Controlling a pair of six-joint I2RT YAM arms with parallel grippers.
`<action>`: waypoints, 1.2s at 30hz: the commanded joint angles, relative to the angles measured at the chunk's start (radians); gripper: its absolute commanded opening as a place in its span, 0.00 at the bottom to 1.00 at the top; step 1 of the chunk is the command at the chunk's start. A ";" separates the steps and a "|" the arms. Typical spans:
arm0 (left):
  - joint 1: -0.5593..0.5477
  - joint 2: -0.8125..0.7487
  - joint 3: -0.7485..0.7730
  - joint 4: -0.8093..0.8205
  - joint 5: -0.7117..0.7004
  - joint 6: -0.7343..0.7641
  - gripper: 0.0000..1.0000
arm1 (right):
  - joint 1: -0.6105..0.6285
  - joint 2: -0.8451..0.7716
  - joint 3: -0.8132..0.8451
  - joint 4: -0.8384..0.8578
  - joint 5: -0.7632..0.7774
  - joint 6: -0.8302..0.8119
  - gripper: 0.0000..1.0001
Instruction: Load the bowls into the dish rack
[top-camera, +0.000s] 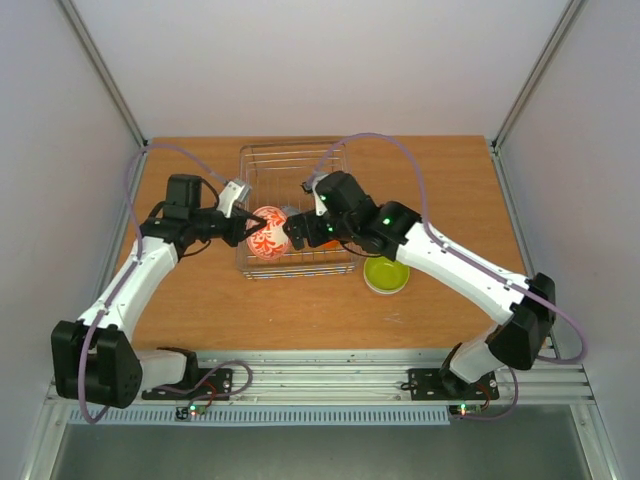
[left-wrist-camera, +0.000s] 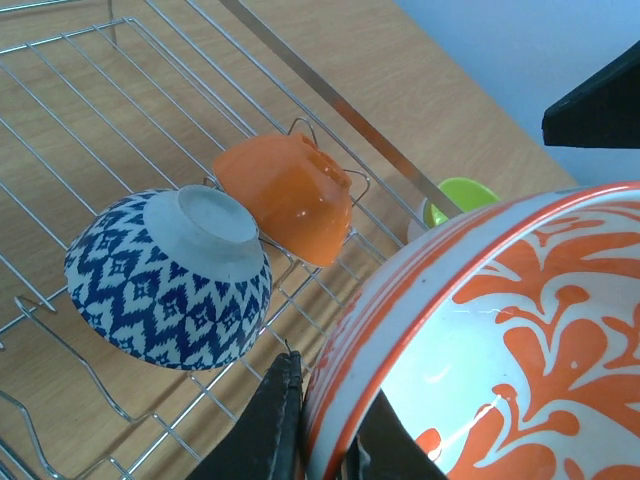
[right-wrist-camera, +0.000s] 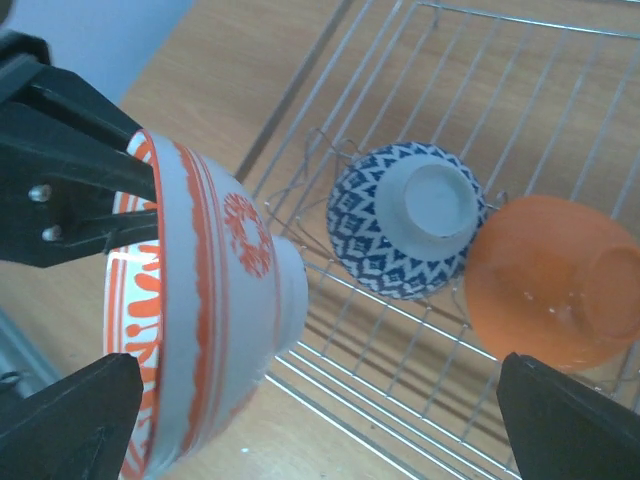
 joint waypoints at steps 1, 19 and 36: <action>0.053 -0.007 -0.017 0.094 0.208 -0.014 0.01 | -0.053 -0.083 -0.083 0.157 -0.252 0.056 0.99; 0.101 -0.012 -0.044 0.165 0.478 -0.048 0.00 | -0.101 -0.051 -0.214 0.445 -0.649 0.240 0.98; 0.110 -0.006 -0.062 0.210 0.459 -0.087 0.00 | -0.102 -0.008 -0.221 0.555 -0.781 0.295 0.03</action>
